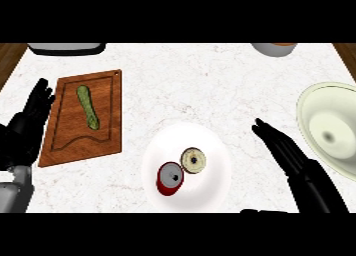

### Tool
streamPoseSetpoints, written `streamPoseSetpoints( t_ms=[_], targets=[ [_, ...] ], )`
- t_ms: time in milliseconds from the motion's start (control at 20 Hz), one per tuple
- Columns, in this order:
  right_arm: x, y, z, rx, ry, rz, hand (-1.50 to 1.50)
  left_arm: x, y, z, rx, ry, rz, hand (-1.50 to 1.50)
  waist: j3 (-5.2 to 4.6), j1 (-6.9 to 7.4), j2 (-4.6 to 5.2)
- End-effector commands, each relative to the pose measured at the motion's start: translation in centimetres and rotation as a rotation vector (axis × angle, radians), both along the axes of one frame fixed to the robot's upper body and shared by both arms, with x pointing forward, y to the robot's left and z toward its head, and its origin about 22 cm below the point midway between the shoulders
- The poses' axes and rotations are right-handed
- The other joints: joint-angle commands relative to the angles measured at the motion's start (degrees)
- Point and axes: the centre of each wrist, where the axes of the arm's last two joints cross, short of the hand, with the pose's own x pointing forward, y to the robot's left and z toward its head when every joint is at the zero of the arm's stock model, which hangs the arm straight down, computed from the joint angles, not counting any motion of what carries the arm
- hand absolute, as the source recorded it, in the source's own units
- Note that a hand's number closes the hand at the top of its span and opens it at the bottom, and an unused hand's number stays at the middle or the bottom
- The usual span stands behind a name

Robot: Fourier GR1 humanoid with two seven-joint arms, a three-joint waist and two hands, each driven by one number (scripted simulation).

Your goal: Pick the cupcake from the plate and place it in the bowl

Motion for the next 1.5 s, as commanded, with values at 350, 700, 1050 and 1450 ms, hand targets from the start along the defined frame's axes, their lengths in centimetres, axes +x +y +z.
streamPoseSetpoints(
  t_ms=[350, 700, 1050, 1450],
  targets=[
    [5.4, 4.4, 6.2, -0.292, 0.176, 0.061, -1.5, -0.7, 0.2, 0.3, 0.002, -0.022, -0.013, 0.0, -0.1, 1.7, 0.16],
    [10.2, 7.4, 6.0, -0.433, 0.403, 0.128, -1.5, 0.6, -0.6, 0.4, 0.014, -0.011, -0.009, 0.0, -0.01, 1.01, 0.24],
    [11.8, 10.4, 2.9, -0.506, 0.571, 0.235, -1.5, 0.2, 0.8, 0.8, 0.017, -0.002, 0.0, 0.0, 0.02, 0.84, 0.18],
    [13.1, 10.4, 0.2, -0.676, 0.694, 0.206, -1.5, -0.9, -0.2, -0.7, 0.013, 0.0, -0.023, 0.0, 0.02, 0.65, 0.12]
  ],
)
